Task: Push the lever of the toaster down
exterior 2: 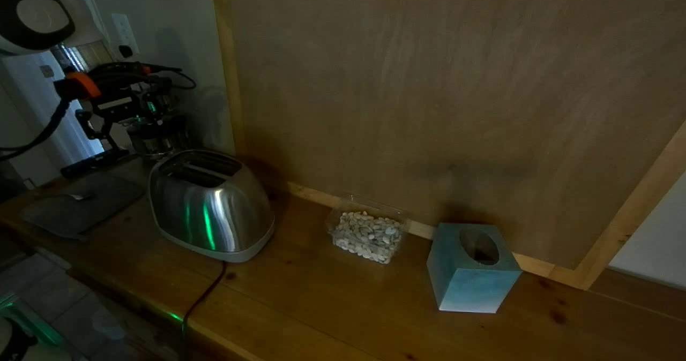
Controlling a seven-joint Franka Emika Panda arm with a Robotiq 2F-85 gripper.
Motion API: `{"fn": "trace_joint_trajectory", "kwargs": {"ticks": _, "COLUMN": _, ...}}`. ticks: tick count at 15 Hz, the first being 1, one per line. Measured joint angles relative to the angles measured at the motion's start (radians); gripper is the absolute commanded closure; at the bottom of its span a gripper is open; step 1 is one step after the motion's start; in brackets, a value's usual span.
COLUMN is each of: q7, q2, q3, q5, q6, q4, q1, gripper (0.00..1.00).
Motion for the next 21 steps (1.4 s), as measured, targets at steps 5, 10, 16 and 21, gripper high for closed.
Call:
{"fn": "trace_joint_trajectory", "kwargs": {"ticks": 5, "q7": -0.002, "q2": 0.0, "q3": 0.0, "q5": 0.0, "q6": 0.0, "q4": 0.0, "q1": 0.0, "gripper": 0.0}}
{"fn": "trace_joint_trajectory", "kwargs": {"ticks": 10, "q7": -0.049, "q2": -0.003, "q3": 0.004, "q5": 0.0, "q6": 0.0, "q4": 0.001, "q1": 0.009, "gripper": 0.0}}
{"fn": "trace_joint_trajectory", "kwargs": {"ticks": 16, "q7": -0.156, "q2": -0.014, "q3": 0.005, "q5": -0.002, "q6": 0.0, "q4": 0.003, "q1": 0.017, "gripper": 0.0}}
{"fn": "trace_joint_trajectory", "kwargs": {"ticks": 21, "q7": -0.236, "q2": -0.02, "q3": 0.003, "q5": -0.034, "q6": -0.007, "q4": 0.007, "q1": 0.017, "gripper": 0.27}}
